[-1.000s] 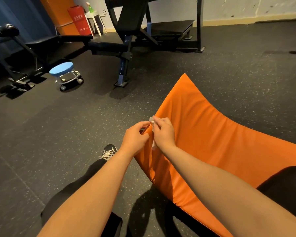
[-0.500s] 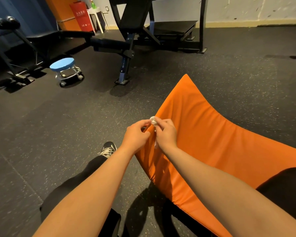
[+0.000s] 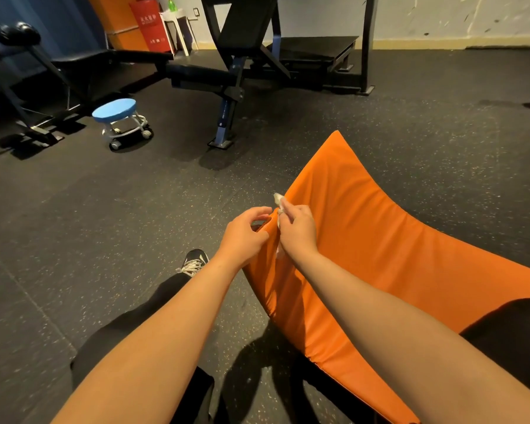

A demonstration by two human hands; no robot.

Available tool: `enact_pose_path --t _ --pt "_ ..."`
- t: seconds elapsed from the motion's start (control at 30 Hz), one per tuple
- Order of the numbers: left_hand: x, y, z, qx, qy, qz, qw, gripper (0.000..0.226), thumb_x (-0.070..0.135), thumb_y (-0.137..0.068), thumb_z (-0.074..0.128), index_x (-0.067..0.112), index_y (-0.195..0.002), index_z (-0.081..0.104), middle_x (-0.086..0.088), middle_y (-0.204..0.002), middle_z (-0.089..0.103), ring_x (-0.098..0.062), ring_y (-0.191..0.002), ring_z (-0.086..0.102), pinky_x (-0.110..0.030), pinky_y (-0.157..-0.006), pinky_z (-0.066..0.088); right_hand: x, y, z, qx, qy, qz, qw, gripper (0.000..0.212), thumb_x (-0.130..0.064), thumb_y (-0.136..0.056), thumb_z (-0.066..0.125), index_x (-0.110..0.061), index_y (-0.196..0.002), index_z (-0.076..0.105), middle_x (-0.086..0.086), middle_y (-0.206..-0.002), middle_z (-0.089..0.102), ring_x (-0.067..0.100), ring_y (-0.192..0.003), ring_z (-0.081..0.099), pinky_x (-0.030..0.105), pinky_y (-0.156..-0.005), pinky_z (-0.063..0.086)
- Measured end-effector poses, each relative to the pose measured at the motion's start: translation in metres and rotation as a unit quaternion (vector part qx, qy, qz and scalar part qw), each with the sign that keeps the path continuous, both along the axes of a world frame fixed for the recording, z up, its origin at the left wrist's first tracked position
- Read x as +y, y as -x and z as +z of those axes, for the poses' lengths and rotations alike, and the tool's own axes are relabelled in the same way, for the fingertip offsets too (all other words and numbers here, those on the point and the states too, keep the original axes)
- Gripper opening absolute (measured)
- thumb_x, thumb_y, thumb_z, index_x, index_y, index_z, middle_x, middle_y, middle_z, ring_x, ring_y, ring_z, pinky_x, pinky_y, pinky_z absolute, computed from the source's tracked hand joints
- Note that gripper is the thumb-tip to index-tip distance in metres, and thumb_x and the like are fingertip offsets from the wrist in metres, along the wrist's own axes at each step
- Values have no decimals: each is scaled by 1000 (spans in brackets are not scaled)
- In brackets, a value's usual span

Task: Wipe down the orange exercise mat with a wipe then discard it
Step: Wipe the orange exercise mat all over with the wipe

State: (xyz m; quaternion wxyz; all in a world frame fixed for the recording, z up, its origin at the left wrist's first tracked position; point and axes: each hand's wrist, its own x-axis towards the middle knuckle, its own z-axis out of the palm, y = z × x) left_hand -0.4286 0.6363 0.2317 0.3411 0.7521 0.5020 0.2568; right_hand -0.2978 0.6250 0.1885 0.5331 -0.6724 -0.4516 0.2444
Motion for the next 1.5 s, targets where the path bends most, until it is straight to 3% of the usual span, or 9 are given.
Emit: enact_pose_path --t 0.23,0.33,0.47,0.6,0.7,0.87,1.07,1.27,1.5 --pt "-3 -1 -9 -16 10 31 999 42 9 -87 65 32 -122 67 11 -115 69 -1 -109 62 -29 -98 51 -11 18 -10 -20 -11 11 1000 30 -5 -100 56 -8 -125 71 2 -103 53 14 -96 53 1 -78 32" --pt "-5 -2 -8 -19 12 45 999 40 11 -88 67 29 -124 67 11 -116 68 -1 -110 61 -29 -99 51 -17 27 -14 -35 -24 26 999 26 -7 -100 57 -6 -120 74 6 -100 57 13 -93 53 13 -81 39" --pt "-6 -2 0 -5 57 69 996 47 12 -85 69 27 -129 61 6 -120 61 -12 -109 61 -30 -93 51 -5 9 -5 -34 -5 23 999 35 0 -98 55 -7 -130 67 15 -107 56 13 -95 49 10 -79 30" --pt "-8 -4 2 43 103 92 989 47 13 -83 69 26 -125 56 2 -116 58 -18 -107 58 -34 -91 50 -3 -1 -7 -8 32 31 999 39 -3 -101 53 -11 -138 61 9 -112 50 16 -102 51 8 -85 28" --pt "-9 -6 0 28 101 86 991 36 12 -84 68 26 -116 61 4 -109 65 -14 -102 62 -34 -89 53 -13 11 -17 -17 5 37 999 37 -3 -99 55 -10 -134 64 5 -104 50 18 -100 54 7 -84 31" --pt "-11 -2 -1 -32 109 68 991 42 0 -85 66 18 -123 65 1 -117 68 -13 -107 63 -32 -96 53 -20 18 -15 -39 -27 33 998 32 1 -98 54 -7 -124 71 5 -98 50 15 -93 50 -1 -81 29" --pt "-18 -6 -1 -64 89 39 993 55 -5 -84 59 26 -129 63 8 -122 66 -7 -114 61 -28 -99 50 -4 -2 -1 11 17 -5 1000 36 -11 -105 49 -12 -139 61 5 -112 50 16 -106 52 16 -93 35" --pt "-20 -5 -7 -157 108 71 979 43 -6 -87 61 21 -121 66 12 -118 69 3 -109 63 -13 -89 50 -26 27 -12 -44 -37 45 997 33 0 -98 53 -10 -124 71 8 -96 51 15 -90 50 5 -79 31" --pt "-18 5 -4 -121 119 57 984 55 -1 -89 57 27 -137 57 12 -123 62 3 -109 58 -17 -85 49 3 2 -3 -8 24 18 1000 39 -3 -101 50 -10 -138 61 4 -109 47 18 -107 52 10 -90 30"
